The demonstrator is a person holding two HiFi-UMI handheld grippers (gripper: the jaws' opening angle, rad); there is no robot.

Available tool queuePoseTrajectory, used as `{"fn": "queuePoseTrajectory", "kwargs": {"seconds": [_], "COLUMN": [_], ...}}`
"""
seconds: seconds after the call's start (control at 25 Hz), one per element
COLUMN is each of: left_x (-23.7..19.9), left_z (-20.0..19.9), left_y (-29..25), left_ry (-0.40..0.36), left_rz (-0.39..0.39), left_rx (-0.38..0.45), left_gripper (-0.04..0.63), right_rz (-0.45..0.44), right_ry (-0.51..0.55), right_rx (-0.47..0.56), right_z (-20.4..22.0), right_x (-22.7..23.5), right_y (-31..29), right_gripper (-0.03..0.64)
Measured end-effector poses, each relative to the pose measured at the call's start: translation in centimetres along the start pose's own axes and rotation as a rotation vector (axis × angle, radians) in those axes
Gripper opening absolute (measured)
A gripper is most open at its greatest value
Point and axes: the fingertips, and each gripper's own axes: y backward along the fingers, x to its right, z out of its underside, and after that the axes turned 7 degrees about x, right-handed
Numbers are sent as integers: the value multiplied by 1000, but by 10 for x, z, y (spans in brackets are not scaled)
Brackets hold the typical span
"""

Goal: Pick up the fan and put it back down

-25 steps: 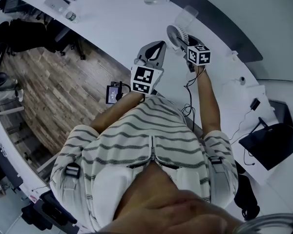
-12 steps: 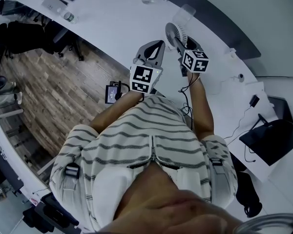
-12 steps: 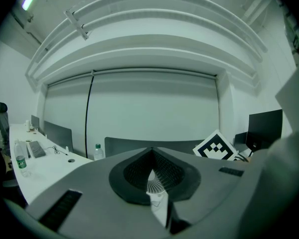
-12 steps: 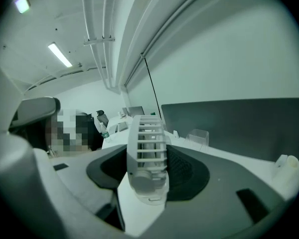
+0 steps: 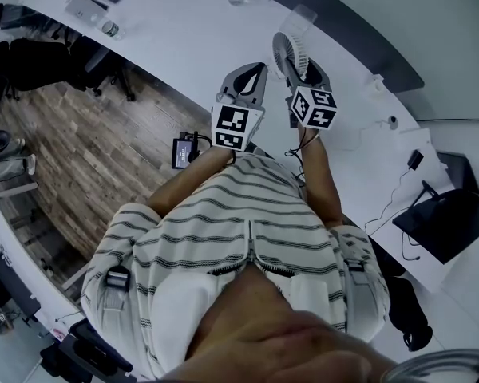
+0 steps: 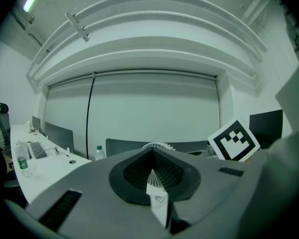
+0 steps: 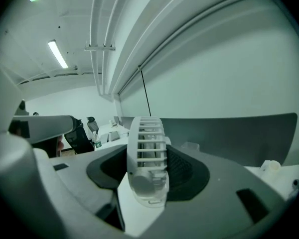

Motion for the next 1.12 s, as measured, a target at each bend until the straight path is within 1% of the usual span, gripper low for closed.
{"fn": "queuePoseTrajectory", "kwargs": {"seconds": [0.24, 0.48, 1.12], "left_x": [3, 4, 11], "left_z": [-3, -5, -7], "left_y": [5, 7, 7], "left_ry": [7, 11, 30], "left_rz": [3, -2, -2], "left_rx": [11, 16, 20], "left_gripper": [8, 8, 8], "right_rz": [33, 55, 51], "right_ry": [-2, -7, 50], "right_rx": [52, 88, 137], "right_z": [-18, -27, -42], "right_x": [-12, -19, -40], "right_y": [15, 29, 49], "right_gripper": [222, 222, 222]}}
